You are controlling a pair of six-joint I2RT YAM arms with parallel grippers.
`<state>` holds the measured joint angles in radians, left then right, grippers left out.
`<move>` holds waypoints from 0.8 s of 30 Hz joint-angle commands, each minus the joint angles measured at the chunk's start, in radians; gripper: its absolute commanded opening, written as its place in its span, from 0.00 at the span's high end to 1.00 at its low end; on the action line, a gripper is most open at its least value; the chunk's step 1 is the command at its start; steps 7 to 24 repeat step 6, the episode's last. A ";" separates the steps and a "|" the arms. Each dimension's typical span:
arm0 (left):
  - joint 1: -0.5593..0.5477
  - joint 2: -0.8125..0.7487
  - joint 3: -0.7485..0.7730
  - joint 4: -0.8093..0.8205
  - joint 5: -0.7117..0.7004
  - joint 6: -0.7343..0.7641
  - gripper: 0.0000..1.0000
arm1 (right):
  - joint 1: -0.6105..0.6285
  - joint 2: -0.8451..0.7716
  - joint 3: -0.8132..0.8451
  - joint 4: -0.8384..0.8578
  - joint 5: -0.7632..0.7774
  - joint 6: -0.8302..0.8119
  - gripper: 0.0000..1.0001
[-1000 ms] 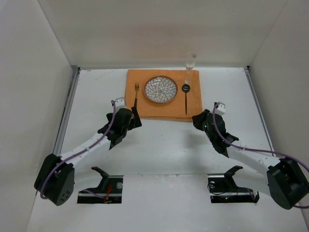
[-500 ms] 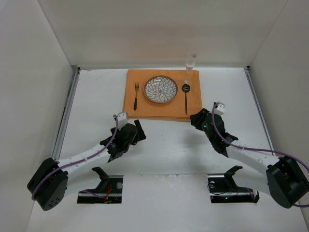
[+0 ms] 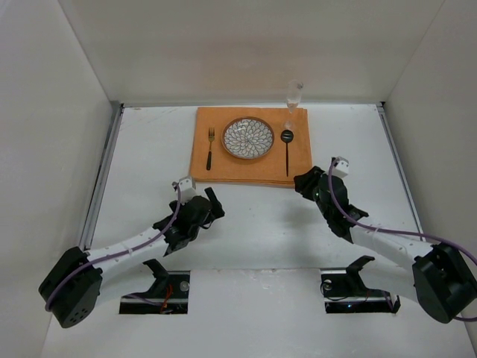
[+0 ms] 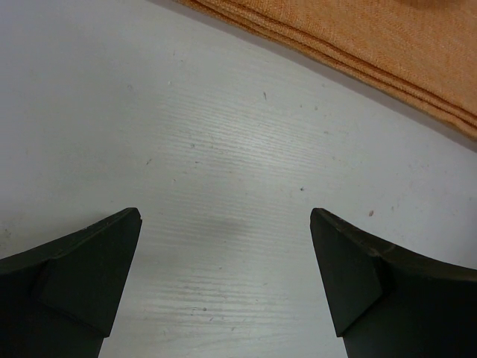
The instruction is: Set the dinner table for one person
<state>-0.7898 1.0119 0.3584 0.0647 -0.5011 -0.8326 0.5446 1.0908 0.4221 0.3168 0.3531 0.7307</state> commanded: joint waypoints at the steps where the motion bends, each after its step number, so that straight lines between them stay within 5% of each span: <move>1: 0.002 -0.022 -0.004 0.018 -0.039 0.000 0.00 | 0.007 -0.002 0.024 0.053 0.015 -0.013 0.52; 24: 0.013 -0.001 0.013 0.003 -0.043 0.018 0.00 | 0.002 -0.016 0.017 0.058 0.012 -0.010 0.52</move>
